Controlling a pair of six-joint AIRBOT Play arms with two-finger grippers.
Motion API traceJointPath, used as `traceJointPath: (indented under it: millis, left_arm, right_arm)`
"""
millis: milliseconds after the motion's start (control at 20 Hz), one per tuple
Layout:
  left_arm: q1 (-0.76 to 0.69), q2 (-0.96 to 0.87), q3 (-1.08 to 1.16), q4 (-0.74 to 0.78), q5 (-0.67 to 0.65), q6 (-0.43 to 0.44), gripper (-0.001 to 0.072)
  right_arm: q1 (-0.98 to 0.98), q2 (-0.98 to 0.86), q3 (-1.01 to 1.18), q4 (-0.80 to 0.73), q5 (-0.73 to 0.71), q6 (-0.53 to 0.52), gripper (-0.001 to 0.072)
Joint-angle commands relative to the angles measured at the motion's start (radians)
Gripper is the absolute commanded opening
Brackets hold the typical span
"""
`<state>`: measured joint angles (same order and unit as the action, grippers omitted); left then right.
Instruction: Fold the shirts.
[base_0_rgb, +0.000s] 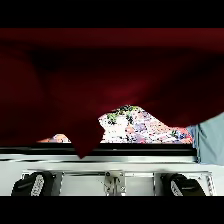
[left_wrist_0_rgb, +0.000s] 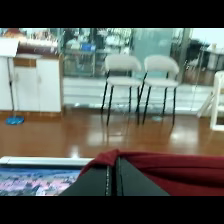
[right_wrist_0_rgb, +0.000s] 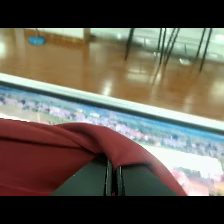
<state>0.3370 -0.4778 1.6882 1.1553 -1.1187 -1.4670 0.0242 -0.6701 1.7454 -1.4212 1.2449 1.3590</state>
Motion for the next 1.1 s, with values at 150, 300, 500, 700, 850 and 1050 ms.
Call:
traceJointPath:
  millis: [150, 300, 500, 700, 850, 1050]
  left_arm:
    - [0.001, -0.009, -0.220, 0.166, -0.121, -0.008, 0.0039]
    - [0.001, -0.045, -0.391, 0.166, -0.101, -0.008, 0.0039]
    - [0.001, -0.162, -0.593, 0.164, 0.058, -0.008, 0.0039]
    - [-0.001, -0.379, -0.641, 0.148, 0.196, -0.013, 0.0039]
    - [-0.001, -0.558, -0.641, 0.054, 0.214, -0.012, 0.0039]
    - [-0.010, -0.767, -0.641, -0.150, 0.208, -0.012, 0.0040]
  right_arm:
    - [0.000, -0.168, -0.035, -0.106, 0.349, 0.106, 0.0062]
    - [0.000, -0.319, -0.155, -0.106, 0.339, 0.146, 0.0063]
    - [0.000, -0.568, -0.277, -0.090, 0.076, 0.202, 0.0062]
    - [0.000, -0.811, -0.277, 0.099, -0.269, 0.229, 0.0063]
    - [0.000, -0.935, -0.277, 0.245, -0.451, 0.295, 0.0063]
    - [0.005, -1.044, -0.277, 0.330, -0.448, 0.306, 0.0063]
